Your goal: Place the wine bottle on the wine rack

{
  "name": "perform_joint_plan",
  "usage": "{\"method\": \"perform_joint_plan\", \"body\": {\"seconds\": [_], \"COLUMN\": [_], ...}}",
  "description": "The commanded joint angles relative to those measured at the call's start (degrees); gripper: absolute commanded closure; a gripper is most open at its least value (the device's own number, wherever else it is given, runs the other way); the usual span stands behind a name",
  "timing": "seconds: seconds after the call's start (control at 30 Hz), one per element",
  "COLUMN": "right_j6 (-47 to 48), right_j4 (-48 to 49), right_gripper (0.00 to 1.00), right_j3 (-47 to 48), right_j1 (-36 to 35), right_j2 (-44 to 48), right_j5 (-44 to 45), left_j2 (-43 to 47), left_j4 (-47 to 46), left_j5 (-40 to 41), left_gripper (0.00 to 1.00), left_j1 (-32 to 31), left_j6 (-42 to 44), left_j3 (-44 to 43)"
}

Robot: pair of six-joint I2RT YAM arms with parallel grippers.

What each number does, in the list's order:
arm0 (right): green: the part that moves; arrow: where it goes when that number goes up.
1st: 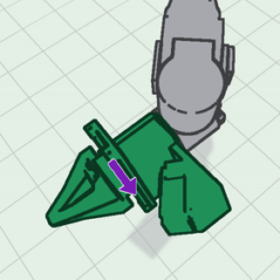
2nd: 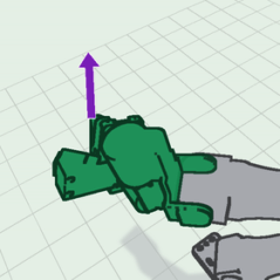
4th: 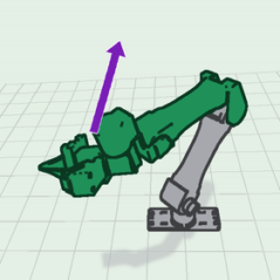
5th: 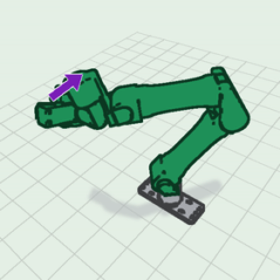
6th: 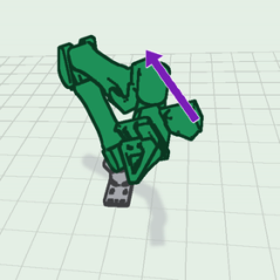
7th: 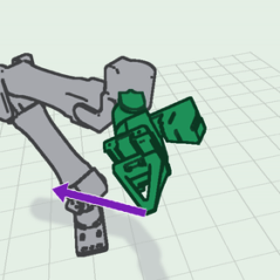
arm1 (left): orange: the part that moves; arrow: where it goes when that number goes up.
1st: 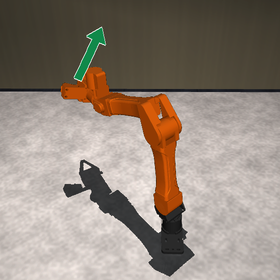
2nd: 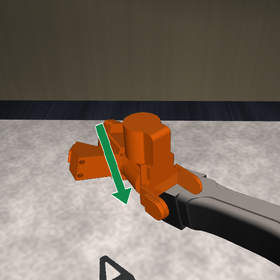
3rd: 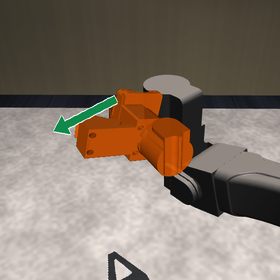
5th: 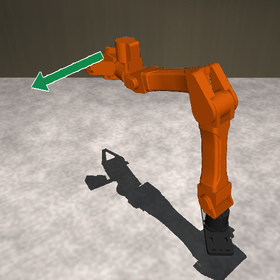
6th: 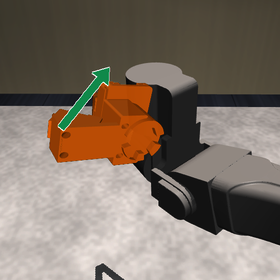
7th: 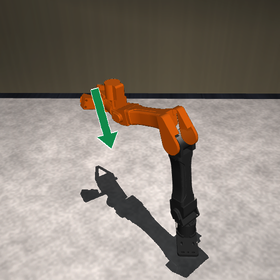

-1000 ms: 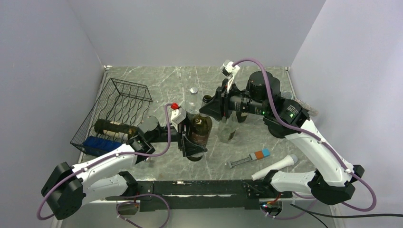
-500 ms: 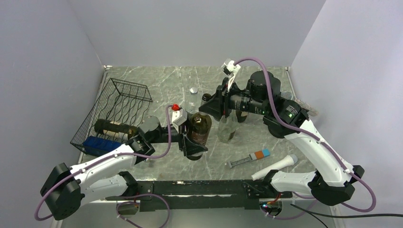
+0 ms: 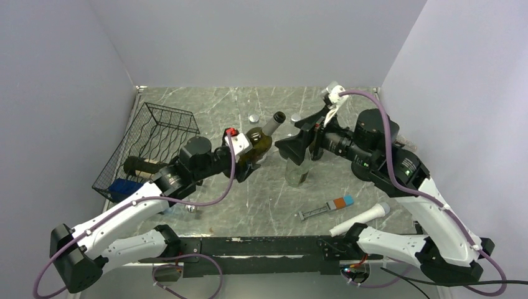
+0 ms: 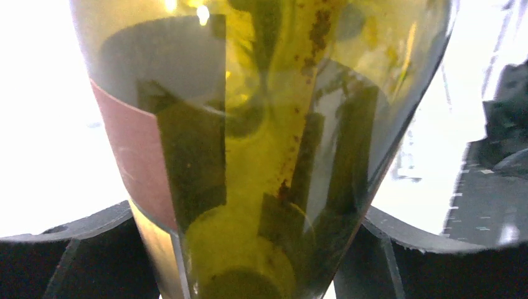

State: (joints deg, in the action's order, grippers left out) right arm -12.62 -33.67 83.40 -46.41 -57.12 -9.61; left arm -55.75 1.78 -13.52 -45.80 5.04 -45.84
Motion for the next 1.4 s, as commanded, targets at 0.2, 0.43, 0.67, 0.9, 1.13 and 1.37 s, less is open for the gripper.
{"method": "perform_joint_plan", "body": {"seconds": [0.2, 0.43, 0.67, 0.9, 1.13, 1.37], "right_j6": [-1.25, -2.26, -1.44, -1.89, 1.52, 6.39], "right_j4": [-5.32, -7.69, -11.81, -10.15, -15.03, -17.26], "right_gripper": [0.08, 0.08, 0.12, 0.17, 0.17, 0.32], "right_j3": [3.75, 5.55, 4.32, 1.88, 3.18, 0.63], "right_j1": [0.25, 0.22, 0.27, 0.21, 0.2, 0.14], "right_j2": [2.28, 1.61, -2.28, -3.59, -8.52, -9.09], "right_j5": [6.58, 8.03, 8.17, 8.43, 2.65, -9.68], "left_j2": [-3.88, -5.35, -0.57, -0.51, 0.95, 2.72], "left_j4": [12.04, 11.58, 6.01, 6.88, 4.94, 2.67], "left_j5": [19.57, 29.21, 27.25, 28.5, 28.66, 28.84], "left_gripper": [0.99, 0.99, 0.99, 0.99, 0.99, 0.99], "left_j1": [-3.61, -6.2, -7.48, -8.11, -8.93, -9.56], "left_j6": [32.77, 40.16, 43.48, 44.52, 48.43, 50.99], "left_j3": [-12.9, -12.2, -8.29, -8.31, -6.98, -5.39]}}
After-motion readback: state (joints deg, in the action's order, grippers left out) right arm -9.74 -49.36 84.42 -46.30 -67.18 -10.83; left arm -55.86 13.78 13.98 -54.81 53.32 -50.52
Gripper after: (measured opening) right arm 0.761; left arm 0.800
